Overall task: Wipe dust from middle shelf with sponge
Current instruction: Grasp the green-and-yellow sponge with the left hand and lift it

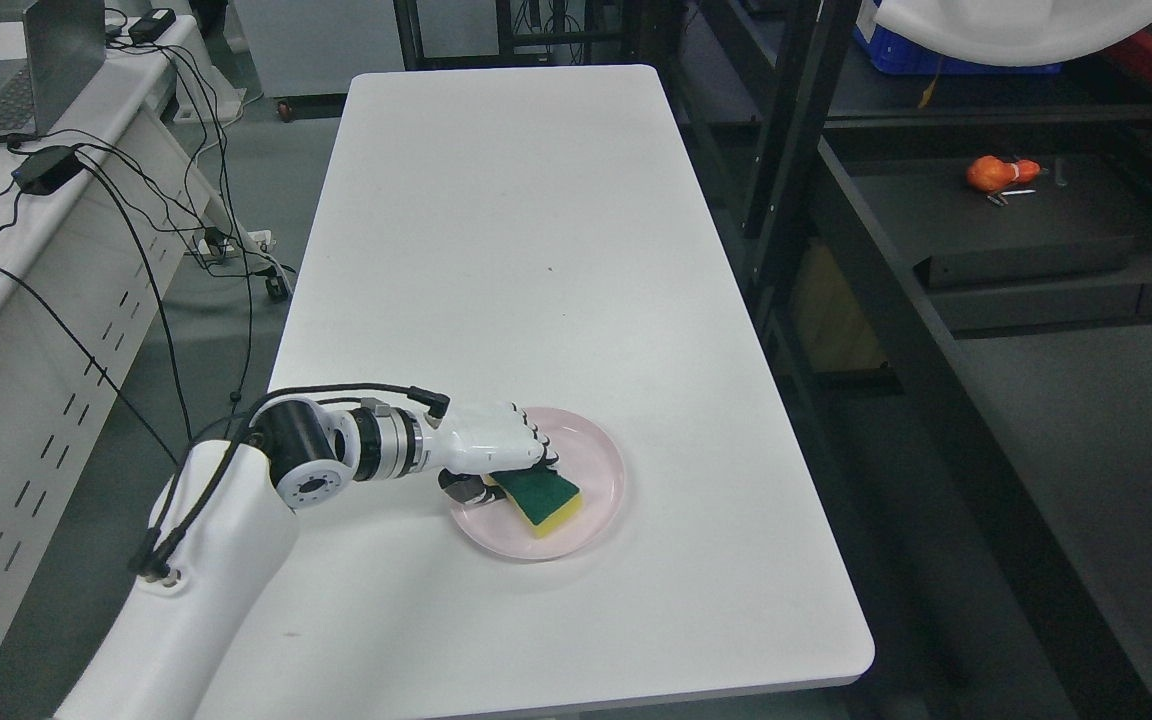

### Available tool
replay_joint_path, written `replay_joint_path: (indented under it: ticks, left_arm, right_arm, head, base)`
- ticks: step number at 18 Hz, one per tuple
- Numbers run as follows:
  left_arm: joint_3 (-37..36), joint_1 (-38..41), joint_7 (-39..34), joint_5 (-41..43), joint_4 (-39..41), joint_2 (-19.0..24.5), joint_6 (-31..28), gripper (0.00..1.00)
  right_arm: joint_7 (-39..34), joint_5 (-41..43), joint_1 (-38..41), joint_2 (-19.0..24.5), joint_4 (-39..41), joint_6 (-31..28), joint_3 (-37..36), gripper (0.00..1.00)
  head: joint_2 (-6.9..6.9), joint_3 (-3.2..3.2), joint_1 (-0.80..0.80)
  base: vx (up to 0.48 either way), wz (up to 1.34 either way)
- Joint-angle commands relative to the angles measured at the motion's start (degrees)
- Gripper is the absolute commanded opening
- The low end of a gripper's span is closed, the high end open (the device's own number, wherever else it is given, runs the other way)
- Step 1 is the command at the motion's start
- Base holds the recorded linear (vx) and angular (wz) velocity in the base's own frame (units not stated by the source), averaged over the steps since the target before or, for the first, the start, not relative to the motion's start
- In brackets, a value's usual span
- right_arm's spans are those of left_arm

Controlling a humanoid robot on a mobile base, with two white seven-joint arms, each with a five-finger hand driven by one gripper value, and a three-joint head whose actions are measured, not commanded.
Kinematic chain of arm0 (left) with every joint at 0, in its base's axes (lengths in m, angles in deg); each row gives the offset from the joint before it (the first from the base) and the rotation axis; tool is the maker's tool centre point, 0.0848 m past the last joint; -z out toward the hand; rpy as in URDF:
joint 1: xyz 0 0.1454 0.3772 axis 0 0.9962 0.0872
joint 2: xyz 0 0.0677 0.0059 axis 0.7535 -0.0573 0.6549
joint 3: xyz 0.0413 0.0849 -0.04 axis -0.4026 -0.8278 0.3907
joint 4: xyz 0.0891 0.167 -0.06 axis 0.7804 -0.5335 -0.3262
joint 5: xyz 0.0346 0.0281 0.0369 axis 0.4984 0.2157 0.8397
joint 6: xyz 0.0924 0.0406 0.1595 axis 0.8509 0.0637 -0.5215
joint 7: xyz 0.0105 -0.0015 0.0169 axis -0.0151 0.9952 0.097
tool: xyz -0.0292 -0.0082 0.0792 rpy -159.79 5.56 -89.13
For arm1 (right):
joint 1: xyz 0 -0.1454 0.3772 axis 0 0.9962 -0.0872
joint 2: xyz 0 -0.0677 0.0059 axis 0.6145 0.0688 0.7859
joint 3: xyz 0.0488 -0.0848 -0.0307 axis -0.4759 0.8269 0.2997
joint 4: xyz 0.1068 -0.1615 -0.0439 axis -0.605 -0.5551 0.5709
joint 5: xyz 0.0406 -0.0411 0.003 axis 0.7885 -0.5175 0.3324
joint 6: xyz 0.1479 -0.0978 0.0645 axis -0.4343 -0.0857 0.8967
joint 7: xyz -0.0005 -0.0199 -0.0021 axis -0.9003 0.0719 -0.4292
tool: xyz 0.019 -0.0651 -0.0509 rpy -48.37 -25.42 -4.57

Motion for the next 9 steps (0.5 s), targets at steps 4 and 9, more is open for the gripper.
replay_joint_path:
  ticks: [4,9]
  left_arm:
    - [7.91,-0.11,0.59,-0.33,-1.15,-1.95,1.09,0.28]
    - [11.7,-0.11,1.73,-0.42,-0.8,-1.87,1.09,0.2]
  right_arm:
    - [-0.03,0.0,-0.04,-1.0,1.0,-4.14,0.0,1.0]
    - [-0.03,0.0,-0.04,-1.0,1.0,-4.14,0.0,1.0]
  head:
    - [0.0,0.0,0.0]
    - [0.0,0.0,0.0]
  base:
    - [0.0,0.0]
    - [0.0,0.0]
